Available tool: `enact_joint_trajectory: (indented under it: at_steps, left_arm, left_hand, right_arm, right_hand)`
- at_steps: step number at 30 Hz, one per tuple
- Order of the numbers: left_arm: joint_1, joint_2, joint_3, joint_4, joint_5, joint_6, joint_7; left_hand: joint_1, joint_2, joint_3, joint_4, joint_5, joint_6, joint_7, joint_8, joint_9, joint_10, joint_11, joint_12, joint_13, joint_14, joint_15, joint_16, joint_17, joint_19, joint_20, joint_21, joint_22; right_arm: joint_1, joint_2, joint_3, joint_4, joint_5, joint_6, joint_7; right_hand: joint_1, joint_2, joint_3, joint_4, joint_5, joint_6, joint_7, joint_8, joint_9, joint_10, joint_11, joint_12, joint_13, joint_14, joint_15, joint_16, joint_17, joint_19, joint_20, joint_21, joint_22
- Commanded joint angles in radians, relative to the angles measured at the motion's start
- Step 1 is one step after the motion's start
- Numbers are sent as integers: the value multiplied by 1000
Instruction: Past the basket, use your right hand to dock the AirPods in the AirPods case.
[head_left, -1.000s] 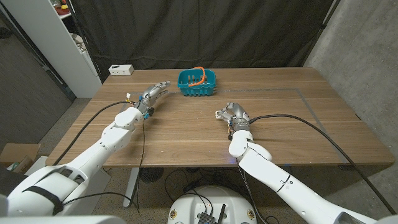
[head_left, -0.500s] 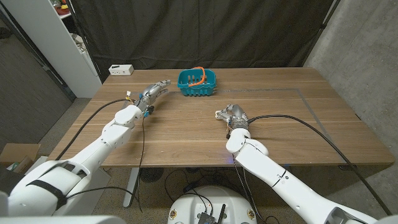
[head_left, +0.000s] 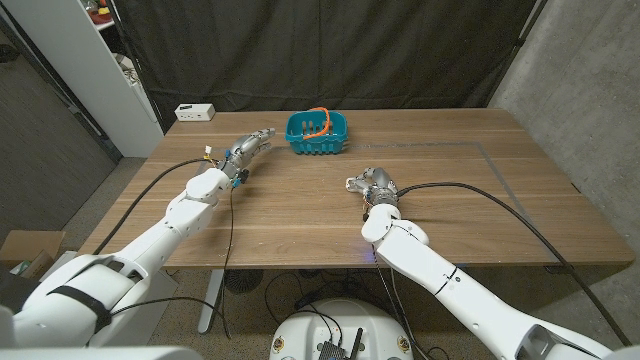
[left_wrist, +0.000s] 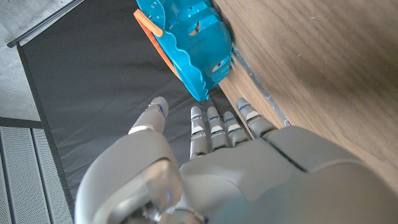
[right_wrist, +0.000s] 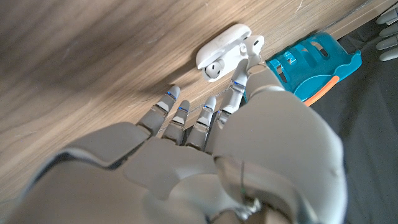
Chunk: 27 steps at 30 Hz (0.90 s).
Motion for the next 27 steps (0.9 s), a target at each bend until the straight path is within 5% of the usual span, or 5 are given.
enact_joint_trajectory:
  at_steps: [1, 10, 27]
  left_arm:
    - [-11, -13, 5, 24, -2, -4, -6]
    - [-26, -22, 10, 54, -4, -15, -25]
    - [-31, -21, 11, 64, -7, -10, -35]
  left_hand:
    - [-7, 0, -2, 0, 3, 1, -11, 4, 1, -6, -1, 1, 1, -3, -4, 0, 2, -3, 1, -1, 4]
    - [-9, 1, -3, 1, 4, 1, -13, 4, 1, -6, -2, 1, 1, -3, -4, 0, 2, -3, 0, -1, 4]
    - [-10, 2, -3, -1, 5, 6, -13, 6, 0, -8, -3, 0, -1, -5, -5, 1, 2, -5, 3, 0, 4]
  right_arm:
    - [7, -7, -2, 4, 13, 5, -23]
    - [8, 1, -2, 17, 28, 11, -30]
    - [19, 12, -6, 41, 48, 36, -36]
  right_hand:
    - [-2, 9, 6, 3, -3, -6, -7, 7, 11, 11, 2, -1, 5, 17, -95, 10, 5, 13, -3, 2, 2]
    - [-6, 9, 5, 4, -5, -4, -4, 13, 19, 14, 10, -1, 6, 34, -96, 18, 8, 24, -10, 4, 2]
    - [3, -3, 5, -4, -5, -68, -23, -18, 10, 18, 21, -2, 7, 51, -99, 22, 11, 38, -14, 6, 3]
